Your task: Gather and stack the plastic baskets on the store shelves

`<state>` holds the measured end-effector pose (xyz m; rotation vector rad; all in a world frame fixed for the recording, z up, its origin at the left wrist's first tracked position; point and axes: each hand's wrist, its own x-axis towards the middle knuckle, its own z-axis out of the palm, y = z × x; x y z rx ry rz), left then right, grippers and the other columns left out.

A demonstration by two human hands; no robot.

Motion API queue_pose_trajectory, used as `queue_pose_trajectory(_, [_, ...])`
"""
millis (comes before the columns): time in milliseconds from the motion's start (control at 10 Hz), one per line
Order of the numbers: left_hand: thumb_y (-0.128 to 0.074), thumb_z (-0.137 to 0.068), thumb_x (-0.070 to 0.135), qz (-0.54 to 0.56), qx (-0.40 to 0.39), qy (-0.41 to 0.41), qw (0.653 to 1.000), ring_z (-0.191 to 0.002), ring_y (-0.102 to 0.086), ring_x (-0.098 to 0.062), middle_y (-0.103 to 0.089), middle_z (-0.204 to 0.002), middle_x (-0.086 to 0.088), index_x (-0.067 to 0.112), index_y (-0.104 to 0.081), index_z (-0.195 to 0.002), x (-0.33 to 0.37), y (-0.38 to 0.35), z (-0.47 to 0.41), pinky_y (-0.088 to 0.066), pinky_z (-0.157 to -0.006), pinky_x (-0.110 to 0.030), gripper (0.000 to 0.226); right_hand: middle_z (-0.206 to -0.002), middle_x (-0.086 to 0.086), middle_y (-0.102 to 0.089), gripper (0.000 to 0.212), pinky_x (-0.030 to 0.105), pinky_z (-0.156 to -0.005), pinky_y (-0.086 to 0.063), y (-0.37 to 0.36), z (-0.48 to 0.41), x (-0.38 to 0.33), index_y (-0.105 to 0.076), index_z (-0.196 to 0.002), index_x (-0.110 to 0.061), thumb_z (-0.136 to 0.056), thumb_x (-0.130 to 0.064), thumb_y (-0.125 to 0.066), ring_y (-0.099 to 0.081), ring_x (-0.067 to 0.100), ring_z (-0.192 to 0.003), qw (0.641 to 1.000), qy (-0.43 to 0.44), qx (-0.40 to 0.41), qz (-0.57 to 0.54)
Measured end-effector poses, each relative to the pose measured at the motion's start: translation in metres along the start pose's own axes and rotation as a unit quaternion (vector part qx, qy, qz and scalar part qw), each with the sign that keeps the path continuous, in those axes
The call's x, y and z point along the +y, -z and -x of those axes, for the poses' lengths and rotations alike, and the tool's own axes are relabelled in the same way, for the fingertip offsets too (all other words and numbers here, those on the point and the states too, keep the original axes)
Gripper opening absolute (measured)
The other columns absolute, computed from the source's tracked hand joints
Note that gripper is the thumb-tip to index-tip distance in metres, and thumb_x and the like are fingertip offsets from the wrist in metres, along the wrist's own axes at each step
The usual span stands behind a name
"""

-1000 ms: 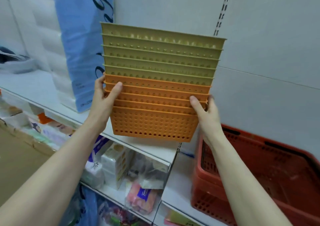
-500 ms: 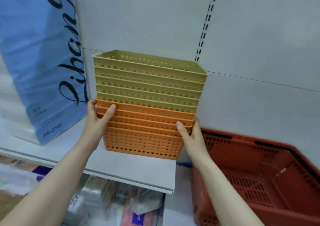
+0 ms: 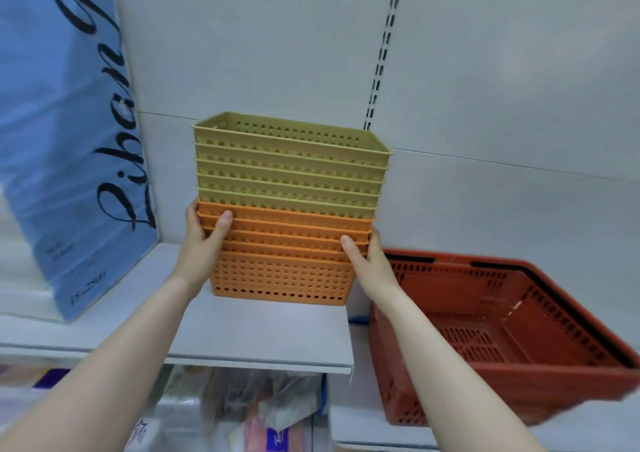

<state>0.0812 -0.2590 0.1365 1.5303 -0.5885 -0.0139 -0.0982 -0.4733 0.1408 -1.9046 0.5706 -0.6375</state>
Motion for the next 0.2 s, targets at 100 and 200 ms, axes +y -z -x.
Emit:
queue_pose_trajectory(100, [-0.053,-0.097,0.038,-0.04,0.012,0.002,0.999,-0.121,-0.051,-0.015,-0.049,-0.135,0.008,0.027,-0.023,-0.151,0.006,0.007,0.01,-0.042,-0.102,-0.04,0.063,-0.138,-0.014,-0.047,0.067,0.033,-0.104,-0.04,0.011,0.008,-0.011,-0.026,-0.152,-0.028,-0.095,-0.051,-0.052,-0.048,0.017,-0.132,0.997,-0.021,-0.024,0.076])
queue_pose_trajectory(200, [-0.056,-0.097,0.027,-0.06,0.043,-0.015,0.997,-0.119,-0.051,-0.011,-0.049,-0.137,0.01,0.025,-0.032,-0.148,0.001,0.01,0.044,-0.045,-0.099,-0.035,0.056,-0.147,0.006,-0.049,0.058,0.041,-0.105,-0.044,0.053,0.017,-0.024,-0.039,-0.147,-0.021,-0.095,-0.036,-0.059,-0.054,0.02,-0.124,0.987,0.012,0.083,0.137])
